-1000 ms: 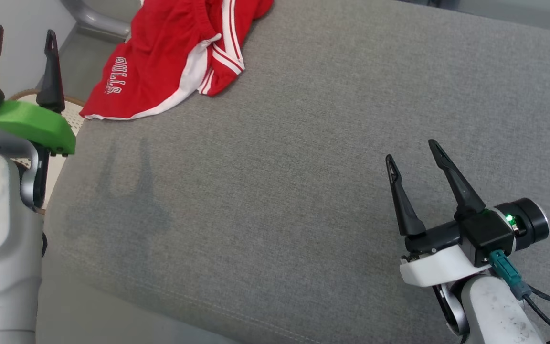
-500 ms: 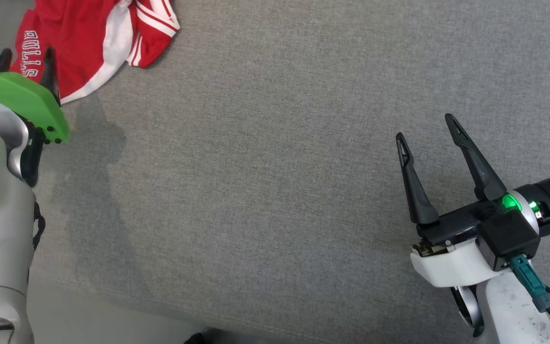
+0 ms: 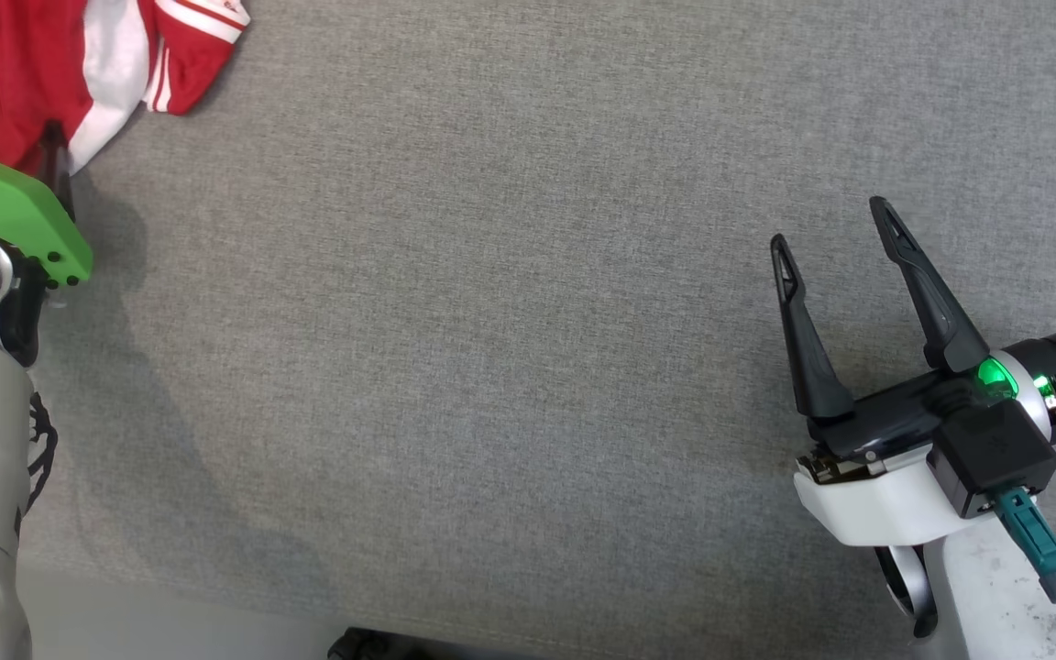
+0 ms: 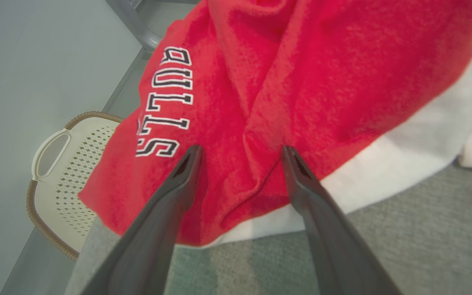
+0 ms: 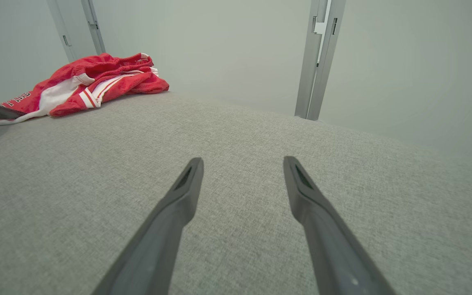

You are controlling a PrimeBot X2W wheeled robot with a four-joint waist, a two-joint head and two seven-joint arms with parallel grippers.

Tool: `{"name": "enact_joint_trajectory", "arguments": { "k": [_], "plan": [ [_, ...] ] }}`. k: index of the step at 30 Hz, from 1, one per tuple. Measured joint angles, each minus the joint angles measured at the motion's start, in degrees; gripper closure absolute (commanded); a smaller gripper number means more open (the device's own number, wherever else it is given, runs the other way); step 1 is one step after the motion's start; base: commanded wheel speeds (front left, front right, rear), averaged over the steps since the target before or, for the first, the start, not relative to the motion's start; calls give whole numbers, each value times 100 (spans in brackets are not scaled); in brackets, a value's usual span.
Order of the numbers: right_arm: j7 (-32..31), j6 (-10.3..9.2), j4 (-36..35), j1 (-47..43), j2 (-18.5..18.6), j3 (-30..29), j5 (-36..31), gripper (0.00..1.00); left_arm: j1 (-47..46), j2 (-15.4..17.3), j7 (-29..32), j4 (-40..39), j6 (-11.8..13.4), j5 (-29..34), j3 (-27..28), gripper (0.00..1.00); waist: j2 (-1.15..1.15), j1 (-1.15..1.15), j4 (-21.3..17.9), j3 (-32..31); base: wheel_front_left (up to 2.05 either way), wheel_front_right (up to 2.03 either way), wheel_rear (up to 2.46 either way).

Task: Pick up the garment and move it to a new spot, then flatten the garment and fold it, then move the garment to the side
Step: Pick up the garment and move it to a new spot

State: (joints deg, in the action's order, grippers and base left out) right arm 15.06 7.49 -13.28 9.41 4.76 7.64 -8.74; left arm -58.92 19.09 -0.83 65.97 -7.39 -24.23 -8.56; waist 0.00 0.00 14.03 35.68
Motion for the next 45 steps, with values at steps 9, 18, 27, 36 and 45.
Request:
{"name": "enact_joint_trajectory", "arguments": {
  "k": [9, 18, 27, 36, 45],
  "plan": [
    [0, 0, 4, 66, -43, -23, 1, 0, -112, 2, 134, 224, -10, -221, -124, 100, 0, 0, -67, -24, 0, 0, 0],
    [0, 0, 177, 146, -132, 49, 152, 0, -108, 370, -104, 162, -10, -301, -378, 100, 0, 0, -78, -413, 0, 0, 0],
    [0, 0, 404, 124, -182, 46, 474, 0, -447, 762, -480, -314, -10, -113, -798, 100, 0, -1, -172, -1095, 0, 0, 0],
    [0, 0, 506, -104, -186, -82, 1027, 0, -884, 875, -374, -1287, -10, -46, -1616, 100, 0, -1, -469, -1871, 0, 0, 0],
    [0, 0, 533, -286, -187, -212, 1273, 0, -1101, 726, 70, -2408, -10, -370, -2459, 100, 0, -1, -968, -2442, 0, 0, 0]
  ]
}}
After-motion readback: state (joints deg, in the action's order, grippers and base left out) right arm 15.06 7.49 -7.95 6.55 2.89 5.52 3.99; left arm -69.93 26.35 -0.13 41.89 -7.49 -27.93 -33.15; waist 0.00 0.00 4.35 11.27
